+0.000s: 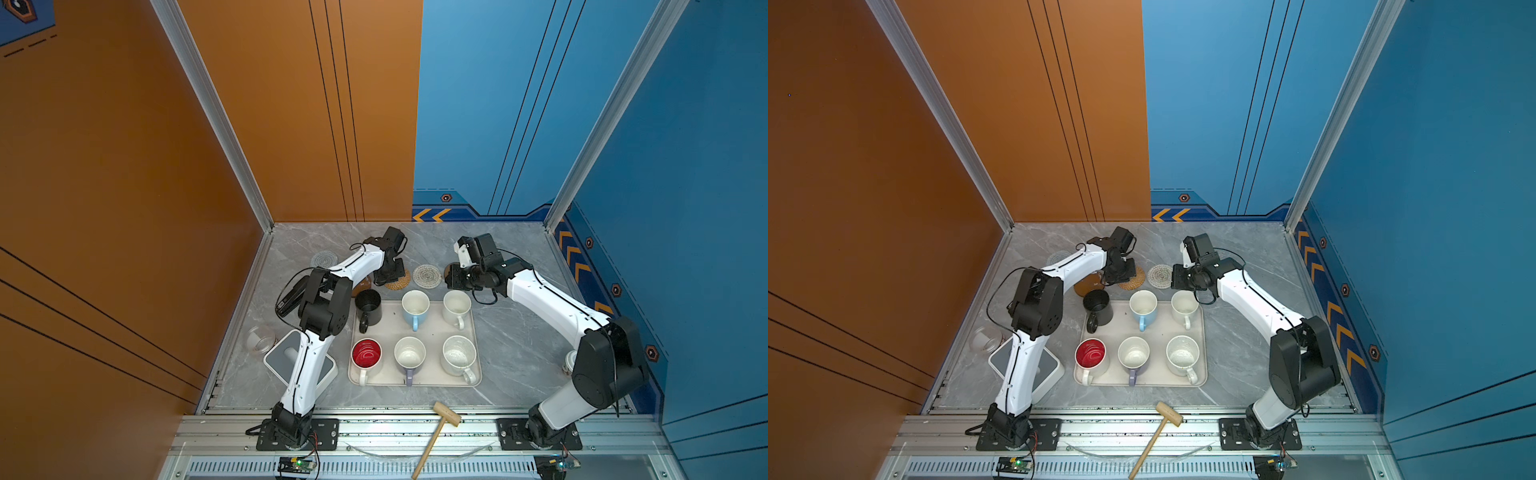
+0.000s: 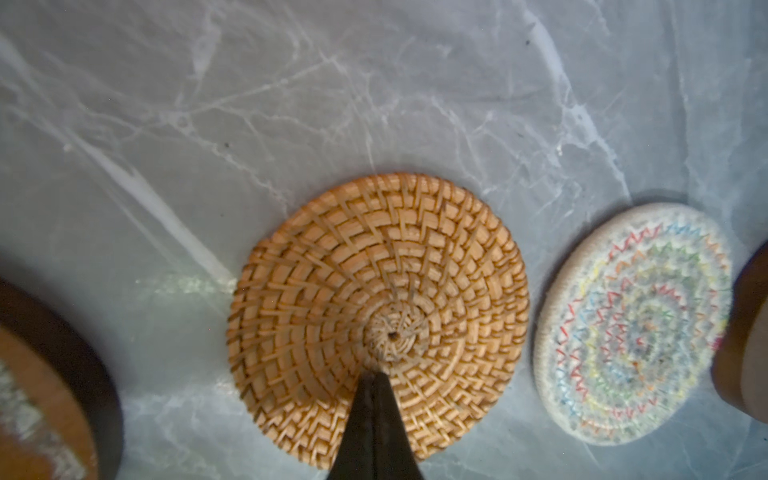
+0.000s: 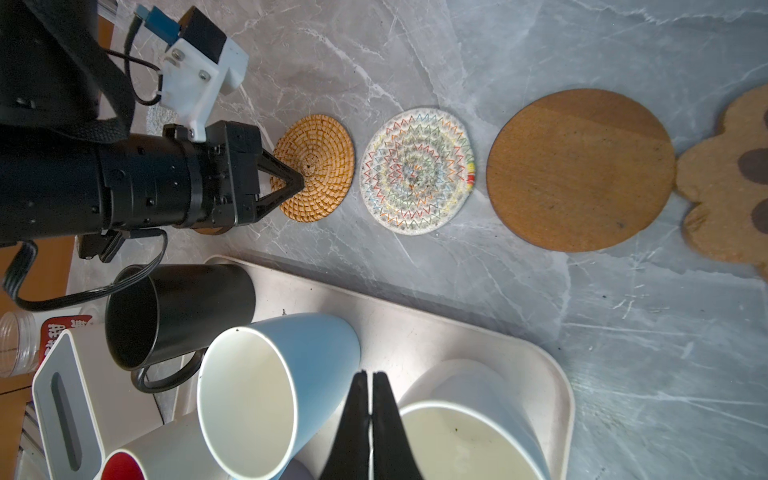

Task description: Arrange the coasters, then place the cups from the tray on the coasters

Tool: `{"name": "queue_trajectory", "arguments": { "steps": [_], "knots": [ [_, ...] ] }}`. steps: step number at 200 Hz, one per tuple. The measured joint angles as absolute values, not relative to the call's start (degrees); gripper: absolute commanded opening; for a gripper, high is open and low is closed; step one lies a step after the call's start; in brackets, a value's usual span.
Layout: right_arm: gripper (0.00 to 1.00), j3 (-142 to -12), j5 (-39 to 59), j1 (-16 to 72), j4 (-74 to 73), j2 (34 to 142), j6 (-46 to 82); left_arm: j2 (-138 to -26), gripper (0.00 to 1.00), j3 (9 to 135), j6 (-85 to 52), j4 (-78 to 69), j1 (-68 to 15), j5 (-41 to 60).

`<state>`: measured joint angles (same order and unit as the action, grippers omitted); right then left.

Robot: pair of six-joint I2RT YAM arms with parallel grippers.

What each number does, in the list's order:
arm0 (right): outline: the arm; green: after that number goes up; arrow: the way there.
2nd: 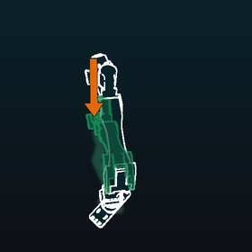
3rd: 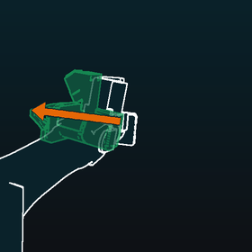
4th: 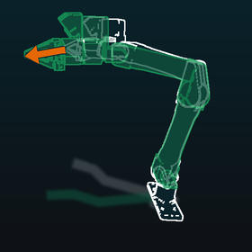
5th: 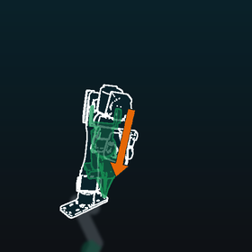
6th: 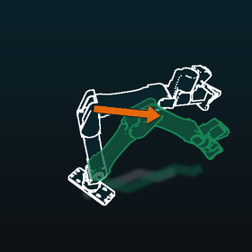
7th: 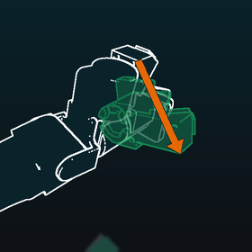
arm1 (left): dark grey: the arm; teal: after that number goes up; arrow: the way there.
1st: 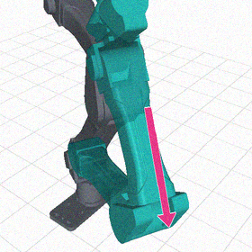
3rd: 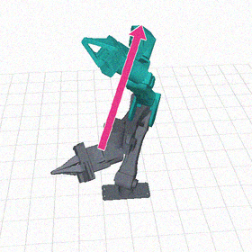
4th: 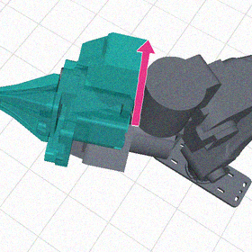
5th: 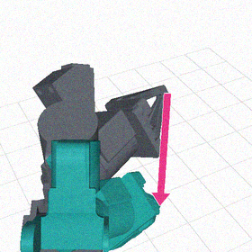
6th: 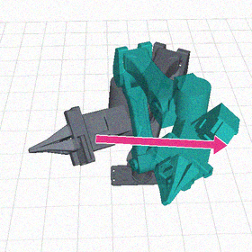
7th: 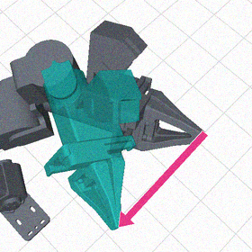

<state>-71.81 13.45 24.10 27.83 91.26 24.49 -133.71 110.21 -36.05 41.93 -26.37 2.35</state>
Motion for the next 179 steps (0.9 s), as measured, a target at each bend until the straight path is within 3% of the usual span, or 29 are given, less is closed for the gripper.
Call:
{"name": "queue_trajectory", "arguments": {
  "steps": [179],
  "knots": [
    [0.00,-71.8,13.4,24.3,27.8,91.2,24.5,-133.9,0.06,114.8,-36.2,45.9,-26.0,2.0]
  ]
}}
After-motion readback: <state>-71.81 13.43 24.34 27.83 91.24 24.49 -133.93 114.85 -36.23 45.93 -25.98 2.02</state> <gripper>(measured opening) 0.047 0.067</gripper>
